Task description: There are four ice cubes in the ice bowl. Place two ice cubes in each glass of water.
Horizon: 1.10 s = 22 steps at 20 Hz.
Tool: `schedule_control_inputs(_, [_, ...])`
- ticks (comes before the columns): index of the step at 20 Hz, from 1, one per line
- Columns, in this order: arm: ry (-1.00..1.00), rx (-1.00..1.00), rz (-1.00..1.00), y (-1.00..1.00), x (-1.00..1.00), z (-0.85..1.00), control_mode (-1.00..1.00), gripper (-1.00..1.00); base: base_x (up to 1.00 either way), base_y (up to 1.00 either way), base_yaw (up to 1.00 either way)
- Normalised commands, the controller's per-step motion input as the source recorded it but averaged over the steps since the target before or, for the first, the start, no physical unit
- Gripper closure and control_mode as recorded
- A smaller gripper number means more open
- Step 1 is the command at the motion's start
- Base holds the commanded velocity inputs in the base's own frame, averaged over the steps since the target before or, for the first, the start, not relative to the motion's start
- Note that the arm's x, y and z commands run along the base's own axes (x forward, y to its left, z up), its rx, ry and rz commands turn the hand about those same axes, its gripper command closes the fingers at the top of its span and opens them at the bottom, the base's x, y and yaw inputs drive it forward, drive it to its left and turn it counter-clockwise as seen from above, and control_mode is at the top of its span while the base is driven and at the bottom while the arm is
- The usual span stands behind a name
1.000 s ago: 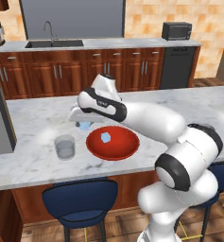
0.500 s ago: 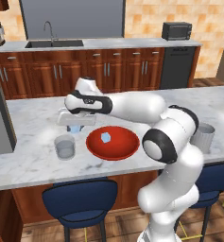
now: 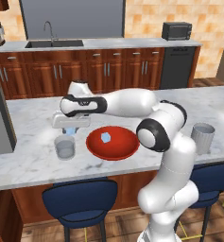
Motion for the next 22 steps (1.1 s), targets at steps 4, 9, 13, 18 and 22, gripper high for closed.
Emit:
schedule_control_inputs(4, [0.00, -0.01, 0.00, 0.02, 0.28, -0.29, -1.00, 1.00, 0.00, 0.00, 0.00])
schedule_control_inputs(9, [0.00, 0.00, 0.00, 0.16, 0.30, -0.22, -1.00, 1.00, 0.00, 0.00, 0.00])
schedule_control_inputs(13, [0.00, -0.03, 0.00, 0.28, 0.12, -0.23, -1.00, 1.00, 0.00, 0.00, 0.00])
schedule_control_inputs(18, [0.00, -0.02, 0.00, 0.21, 0.15, -0.21, -1.00, 1.00, 0.00, 0.00, 0.00])
schedule_control_inputs(22, [0.00, -0.01, 0.00, 0.14, 0.14, -0.19, -1.00, 1.00, 0.00, 0.00, 0.00])
